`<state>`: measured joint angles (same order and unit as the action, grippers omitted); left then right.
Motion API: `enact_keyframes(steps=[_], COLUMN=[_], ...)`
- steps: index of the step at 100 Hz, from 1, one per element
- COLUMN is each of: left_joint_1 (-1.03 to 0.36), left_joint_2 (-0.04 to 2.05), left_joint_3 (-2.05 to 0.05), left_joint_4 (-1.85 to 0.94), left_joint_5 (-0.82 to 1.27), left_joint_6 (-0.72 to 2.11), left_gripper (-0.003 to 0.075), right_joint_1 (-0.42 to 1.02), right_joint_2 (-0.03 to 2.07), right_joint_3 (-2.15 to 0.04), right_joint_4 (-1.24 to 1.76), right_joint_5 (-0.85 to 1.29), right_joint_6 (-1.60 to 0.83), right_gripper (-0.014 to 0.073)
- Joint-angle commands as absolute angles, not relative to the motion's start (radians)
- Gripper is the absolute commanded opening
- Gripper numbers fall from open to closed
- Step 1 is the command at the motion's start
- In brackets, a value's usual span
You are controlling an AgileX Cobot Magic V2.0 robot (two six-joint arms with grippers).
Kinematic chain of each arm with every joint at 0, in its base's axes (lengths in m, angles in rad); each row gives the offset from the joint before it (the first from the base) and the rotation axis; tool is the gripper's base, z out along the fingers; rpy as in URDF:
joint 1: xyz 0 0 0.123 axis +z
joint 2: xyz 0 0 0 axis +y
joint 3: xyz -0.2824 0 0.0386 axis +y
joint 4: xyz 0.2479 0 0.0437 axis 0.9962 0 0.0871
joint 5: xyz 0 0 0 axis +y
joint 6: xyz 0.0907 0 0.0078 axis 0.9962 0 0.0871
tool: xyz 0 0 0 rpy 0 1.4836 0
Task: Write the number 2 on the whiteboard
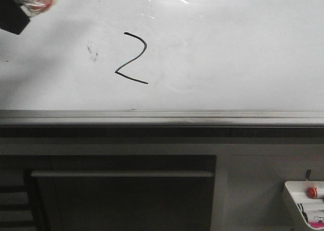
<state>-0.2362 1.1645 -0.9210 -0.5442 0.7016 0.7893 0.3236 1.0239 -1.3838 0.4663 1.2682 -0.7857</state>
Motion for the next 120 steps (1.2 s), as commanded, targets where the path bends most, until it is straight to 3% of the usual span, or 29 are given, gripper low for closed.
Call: enact_keyframes(steps=[1,24,61,92,120], left_joint_1=[-0.155,-0.063,-0.056,-0.056,-0.056], left_joint_2=[1.138,1.149,1.202,1.2,1.158], left_joint_3=[-0.909,-0.848,-0.847,-0.847,-0.847], left_joint_4=[-0.594,-0.666,-0.675,-0.678,-0.65], left_joint_5=[0.555,0.355,0.346,0.377,0.411], left_joint_6=[0.743,0.743,0.743,0.743,0.743], left_gripper=[0.0061,0.0062,0.0069,0.0301,0.0308], right_joint_1=[0.315,0.315,0.315,0.315,0.315], right_joint_2=[1.006,1.008,1.008,1.008,1.008], right_joint_3=[-1.384,-1.378,-1.378,-1.378,-1.378], right_joint_4=[0.496,0.496,0.496,0.496,0.492], right_joint_5=[1.258,1.243,1.236,1.236,1.241], right_joint_6=[-0.783,-0.783,-0.783,-0.782,-0.726], right_gripper=[0.0332,0.0332,0.0332,0.0332,0.0332])
